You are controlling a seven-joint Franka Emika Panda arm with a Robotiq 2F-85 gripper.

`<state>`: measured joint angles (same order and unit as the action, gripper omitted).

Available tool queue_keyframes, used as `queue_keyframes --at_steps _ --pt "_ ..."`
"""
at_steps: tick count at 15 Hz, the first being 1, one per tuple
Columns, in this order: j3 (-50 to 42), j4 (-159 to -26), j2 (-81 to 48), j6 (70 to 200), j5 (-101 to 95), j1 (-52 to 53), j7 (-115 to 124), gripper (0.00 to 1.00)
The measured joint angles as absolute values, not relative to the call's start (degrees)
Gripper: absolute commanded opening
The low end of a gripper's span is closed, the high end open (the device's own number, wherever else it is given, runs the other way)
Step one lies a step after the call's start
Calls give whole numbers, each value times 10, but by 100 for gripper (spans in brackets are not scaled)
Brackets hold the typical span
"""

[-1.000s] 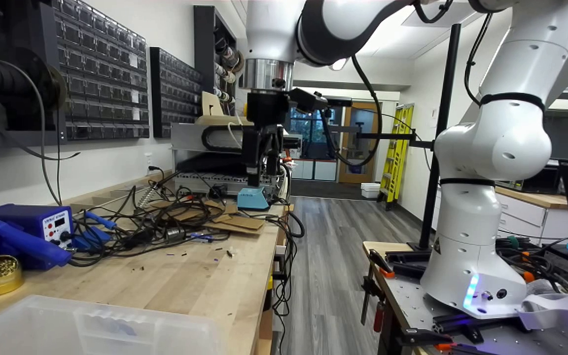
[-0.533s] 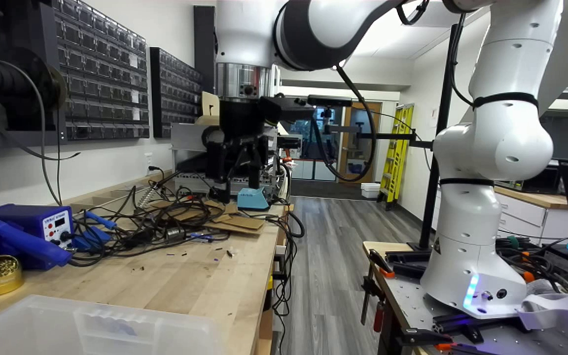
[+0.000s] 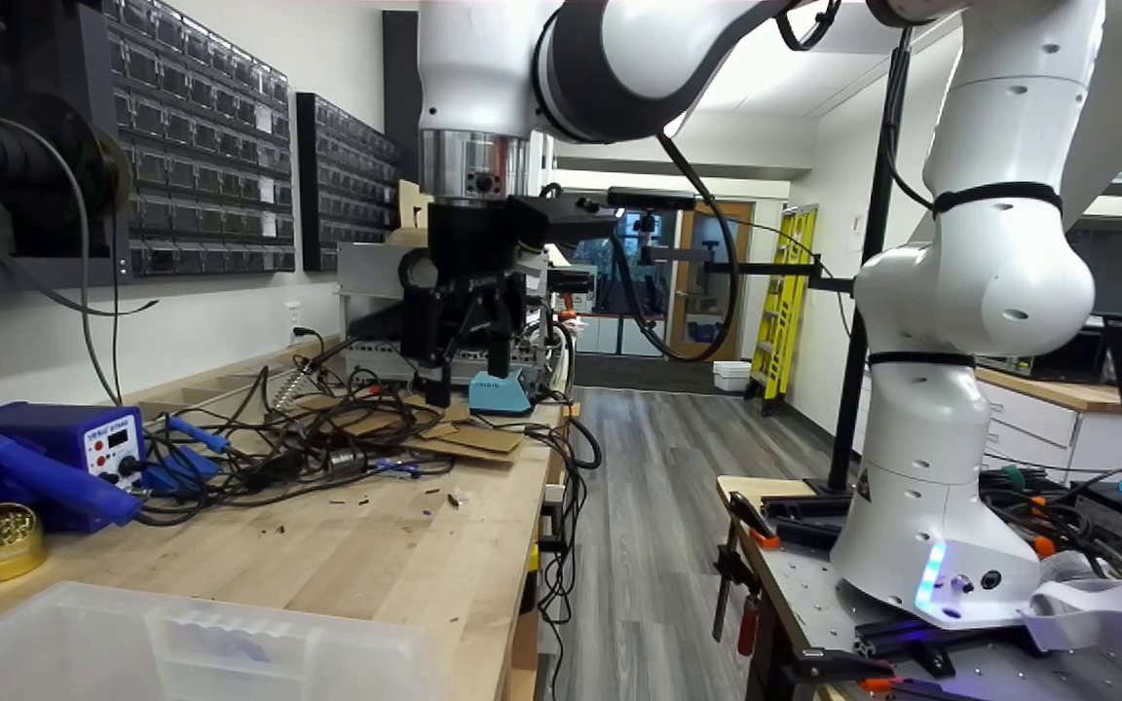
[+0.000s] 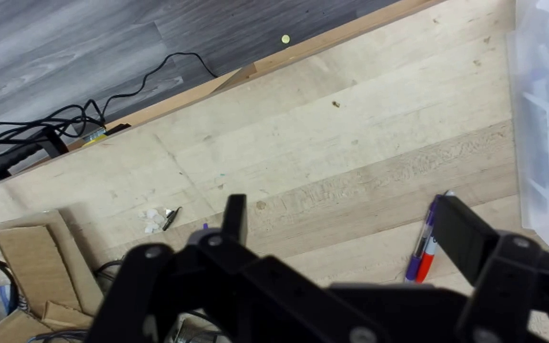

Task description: Put the pens inside the clear container on the left

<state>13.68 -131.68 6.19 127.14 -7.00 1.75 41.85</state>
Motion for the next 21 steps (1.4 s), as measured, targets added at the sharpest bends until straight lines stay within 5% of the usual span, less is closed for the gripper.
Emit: queue_keyframes --at_steps 21 --pt "47 -1132 -192 1368 -176 101 554 100"
